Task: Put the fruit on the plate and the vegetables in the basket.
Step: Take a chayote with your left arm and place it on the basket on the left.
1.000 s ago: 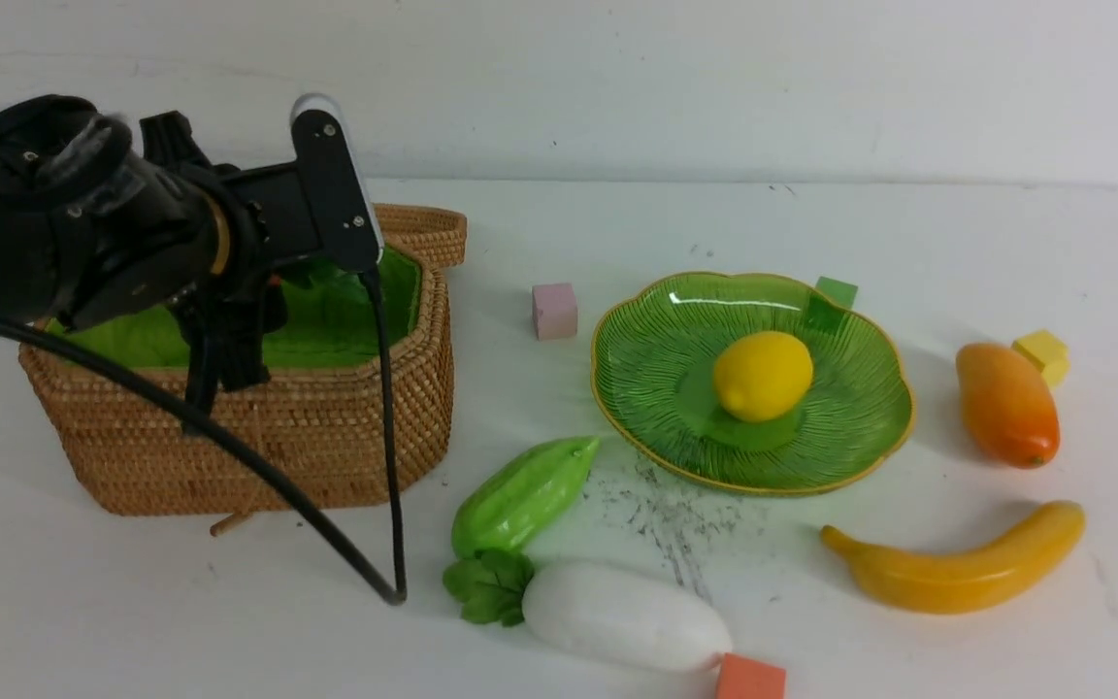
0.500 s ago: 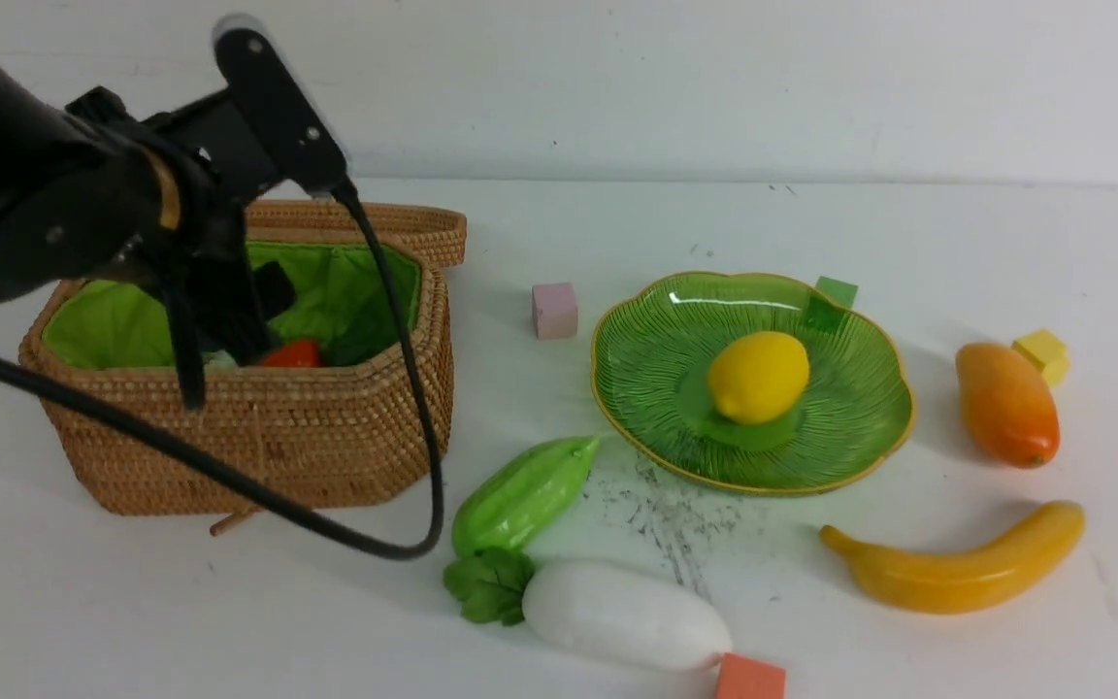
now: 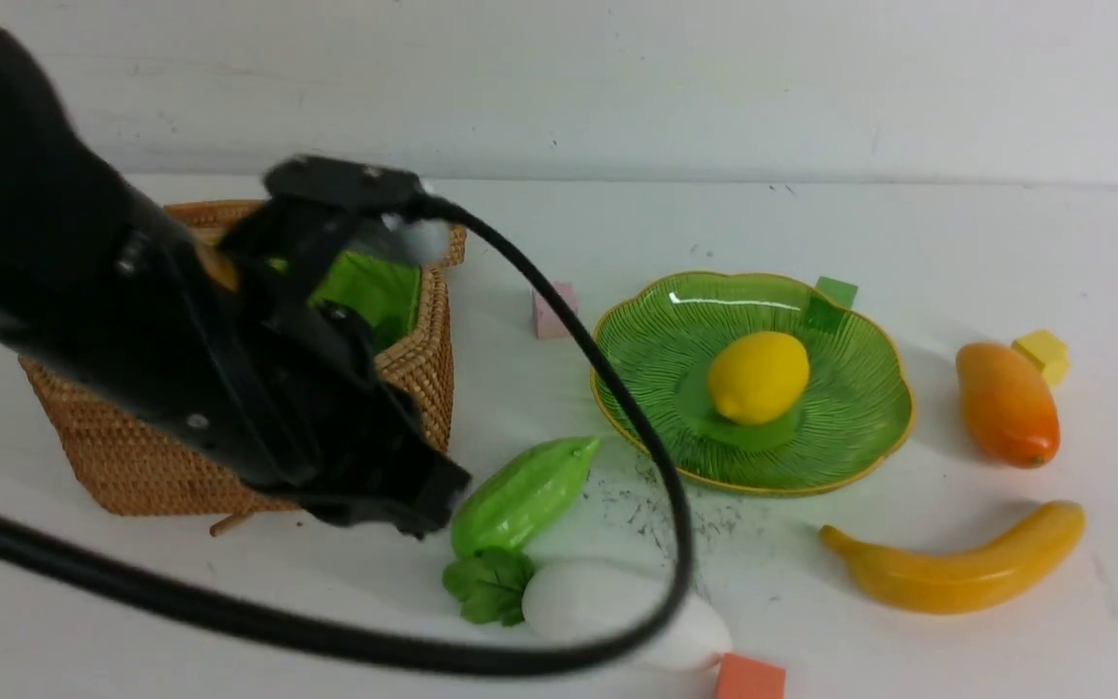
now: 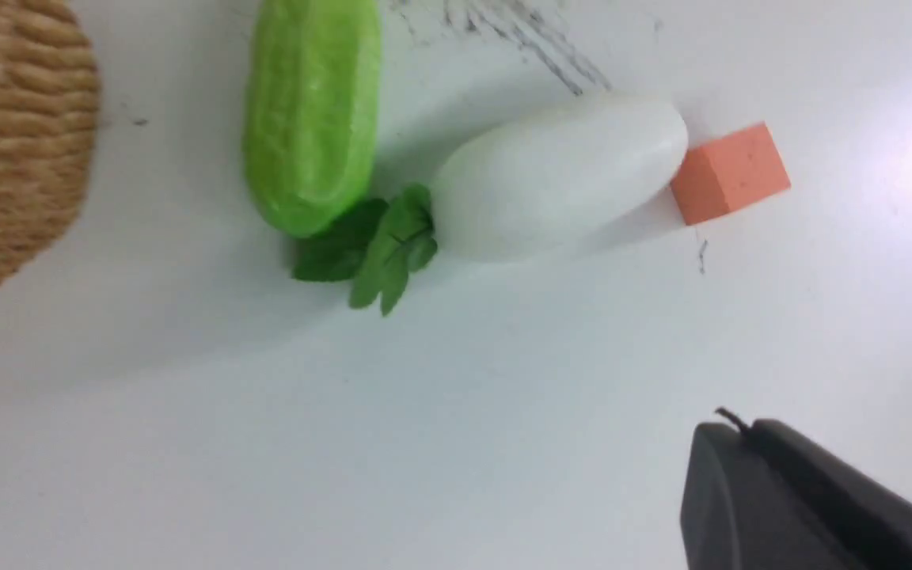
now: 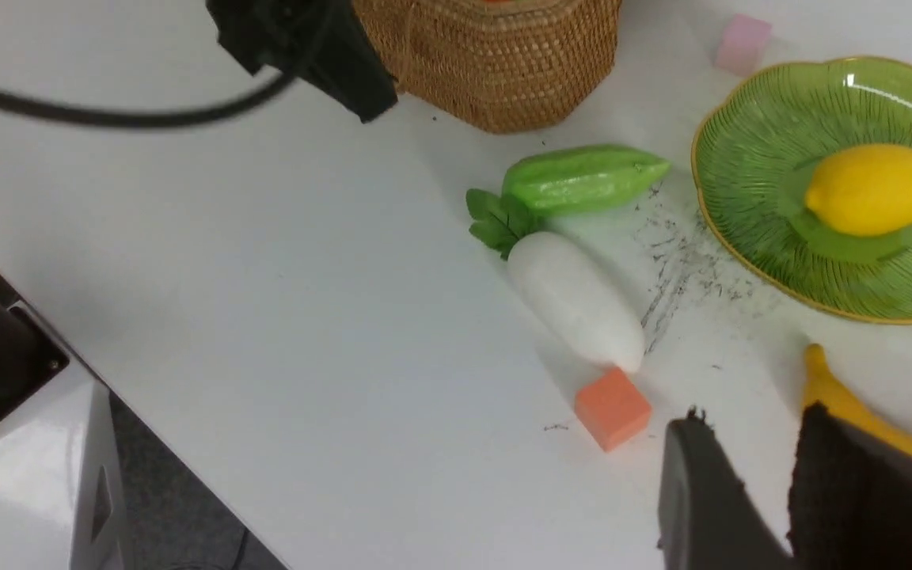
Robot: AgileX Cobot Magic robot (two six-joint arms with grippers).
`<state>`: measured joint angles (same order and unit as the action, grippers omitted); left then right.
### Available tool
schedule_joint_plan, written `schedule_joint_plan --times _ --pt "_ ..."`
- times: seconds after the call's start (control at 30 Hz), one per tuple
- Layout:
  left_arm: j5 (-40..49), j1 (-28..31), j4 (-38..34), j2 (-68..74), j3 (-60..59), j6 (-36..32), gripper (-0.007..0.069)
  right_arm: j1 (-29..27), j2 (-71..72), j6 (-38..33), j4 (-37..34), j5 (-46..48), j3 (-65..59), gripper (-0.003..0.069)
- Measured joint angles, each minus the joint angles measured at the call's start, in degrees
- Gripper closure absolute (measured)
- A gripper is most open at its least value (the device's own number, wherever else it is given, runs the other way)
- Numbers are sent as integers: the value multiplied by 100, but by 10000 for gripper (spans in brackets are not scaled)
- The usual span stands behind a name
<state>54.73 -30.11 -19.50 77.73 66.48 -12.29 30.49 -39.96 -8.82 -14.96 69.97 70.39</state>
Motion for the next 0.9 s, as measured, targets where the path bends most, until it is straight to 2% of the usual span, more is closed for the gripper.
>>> schedule_joint_plan --times 0.2,0.33,0.4,0.47,0.6,0.7,0.77,0.9 --pt "-349 -921 1061 850 291 1010 637 0 0 0 6 49 0 468" --pt "-282 -1055 1597 1447 797 1169 589 0 0 0 50 102 0 467" --pt "-248 -1067 1898 1956 1255 1229 484 0 0 0 74 176 0 465" --pt "-253 -1067 2019 2151 1439 1229 422 0 0 0 74 177 0 464" --pt "-386 -1067 2562 2808 1936 1229 172 0 0 0 74 182 0 465" --pt "-550 -1067 3141 3179 2063 1229 34 0 0 0 94 188 0 465" --pt "-684 -1067 3519 3363 2068 1229 -20 0 0 0 94 188 0 465" --pt "-905 -1067 4121 3648 2074 1445 -35 0 0 0 94 188 0 465"
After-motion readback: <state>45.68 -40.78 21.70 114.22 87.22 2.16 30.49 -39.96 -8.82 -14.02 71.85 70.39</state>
